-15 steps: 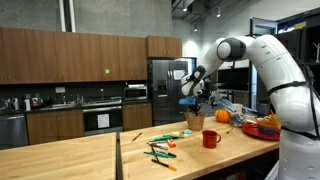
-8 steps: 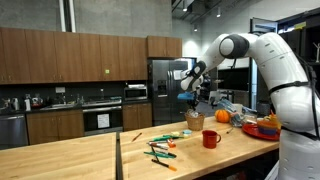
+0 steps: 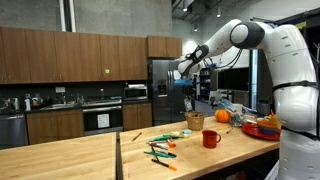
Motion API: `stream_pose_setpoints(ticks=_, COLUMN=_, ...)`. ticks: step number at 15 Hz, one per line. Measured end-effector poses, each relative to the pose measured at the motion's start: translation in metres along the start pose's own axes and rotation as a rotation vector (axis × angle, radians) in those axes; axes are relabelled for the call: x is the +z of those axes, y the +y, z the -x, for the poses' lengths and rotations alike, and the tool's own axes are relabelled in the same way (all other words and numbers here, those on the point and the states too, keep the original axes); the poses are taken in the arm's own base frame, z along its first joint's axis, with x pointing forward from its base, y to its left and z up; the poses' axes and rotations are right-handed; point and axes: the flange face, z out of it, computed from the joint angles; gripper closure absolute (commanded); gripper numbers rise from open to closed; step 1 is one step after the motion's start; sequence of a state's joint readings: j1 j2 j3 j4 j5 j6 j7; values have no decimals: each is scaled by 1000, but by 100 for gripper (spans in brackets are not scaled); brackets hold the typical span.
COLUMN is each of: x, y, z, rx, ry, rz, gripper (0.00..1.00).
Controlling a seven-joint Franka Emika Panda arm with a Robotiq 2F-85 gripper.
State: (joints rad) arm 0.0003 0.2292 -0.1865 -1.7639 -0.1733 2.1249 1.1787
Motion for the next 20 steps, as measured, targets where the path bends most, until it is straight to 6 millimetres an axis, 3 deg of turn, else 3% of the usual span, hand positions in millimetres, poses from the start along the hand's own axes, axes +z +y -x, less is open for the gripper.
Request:
stream_pose_setpoints(ticks=3, x=-23, y=1, z=22, rx=-106, ry=-74, rz=5, gripper=99)
stream_pose_setpoints(ticks=4, x=-29, y=3, z=30, rx=-149, ry=-107, rz=13, gripper=72)
stream_pose_setpoints(ticks=6, x=-36, y=6, z=43, rx=-224, ry=-154, rz=33, gripper=67)
stream_pose_setpoints(ticks=10, x=-33, y=10, z=47, rx=-253, ry=-171, rz=65, gripper=41)
stream_pose_setpoints(ticks=13, x=-18, y=14, z=31, rx=-220, ry=-147, rz=89, gripper=21)
stream_pose_setpoints(ticks=16, x=10, y=23, z=5, rx=-162, ry=-105, rz=136, gripper=2)
stream_pose_setpoints(ticks=20, x=62, y=37, z=-18, rx=-78, ry=-101, rz=219, gripper=0)
